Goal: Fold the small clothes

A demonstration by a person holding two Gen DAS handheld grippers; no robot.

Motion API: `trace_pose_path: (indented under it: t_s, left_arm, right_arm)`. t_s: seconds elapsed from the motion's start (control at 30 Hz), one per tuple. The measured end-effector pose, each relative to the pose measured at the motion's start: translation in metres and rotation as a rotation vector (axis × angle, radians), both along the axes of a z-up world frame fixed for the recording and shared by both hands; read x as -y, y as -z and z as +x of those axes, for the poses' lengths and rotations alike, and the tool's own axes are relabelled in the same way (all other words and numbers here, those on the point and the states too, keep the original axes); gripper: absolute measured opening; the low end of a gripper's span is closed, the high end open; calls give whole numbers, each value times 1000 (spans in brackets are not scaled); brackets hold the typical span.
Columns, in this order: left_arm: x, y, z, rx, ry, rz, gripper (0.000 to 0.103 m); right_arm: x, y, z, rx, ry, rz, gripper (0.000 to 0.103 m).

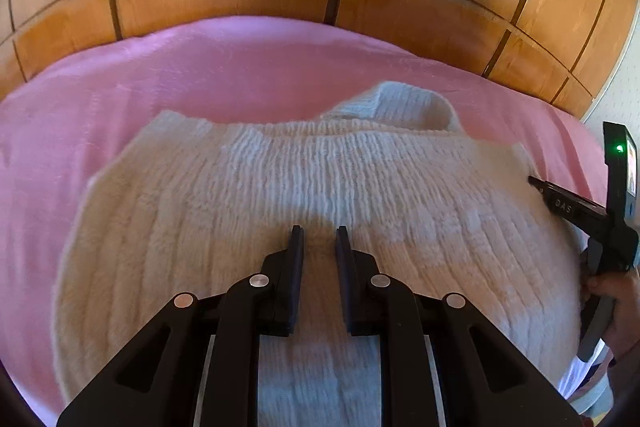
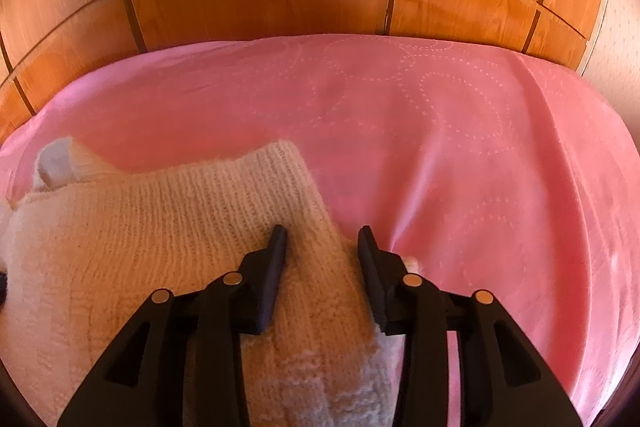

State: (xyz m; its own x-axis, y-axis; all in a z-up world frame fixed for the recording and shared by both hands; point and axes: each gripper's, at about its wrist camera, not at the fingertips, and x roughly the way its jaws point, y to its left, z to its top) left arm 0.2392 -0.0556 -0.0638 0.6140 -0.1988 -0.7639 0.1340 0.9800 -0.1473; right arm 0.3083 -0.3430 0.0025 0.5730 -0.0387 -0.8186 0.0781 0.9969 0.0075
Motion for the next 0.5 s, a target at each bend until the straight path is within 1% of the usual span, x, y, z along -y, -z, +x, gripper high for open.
trace_pose_path:
  t_s: [0.07,0.1,0.13,0.2,0.27,0.3,0.37,0.5]
  left_arm:
    - [-3,-6,-10,16,-15,-12,32]
    - [-4,-10,-16,26,-18,-17,35]
    - [-5,-14,-23,39,-22,-18,35]
    - [-7,-19,-31,57,-26,-12,35]
    - [-9,-24,-41,68,-18,-8,35]
    - [-10,-25,-46,72,-18,-6,35]
    - [-11,-29,-55,78,-16,-11,35]
    - [-10,-31,-65,85,-15,-12,35]
  right_arm:
    - [3,0,0,1,1,20,40]
    - [4,-1,-2,1,2,30,41]
    - [6,-2,-1,2,2,37,43]
    - [5,-4,-7,2,4,36,52]
    - [4,-9,-15,5,-11,49,72]
    - [4,-13,-19,9,-16,47,75]
    - [4,-19,-26,14,-23,38,88]
    - [17,-26,-46,11,-49,96,92]
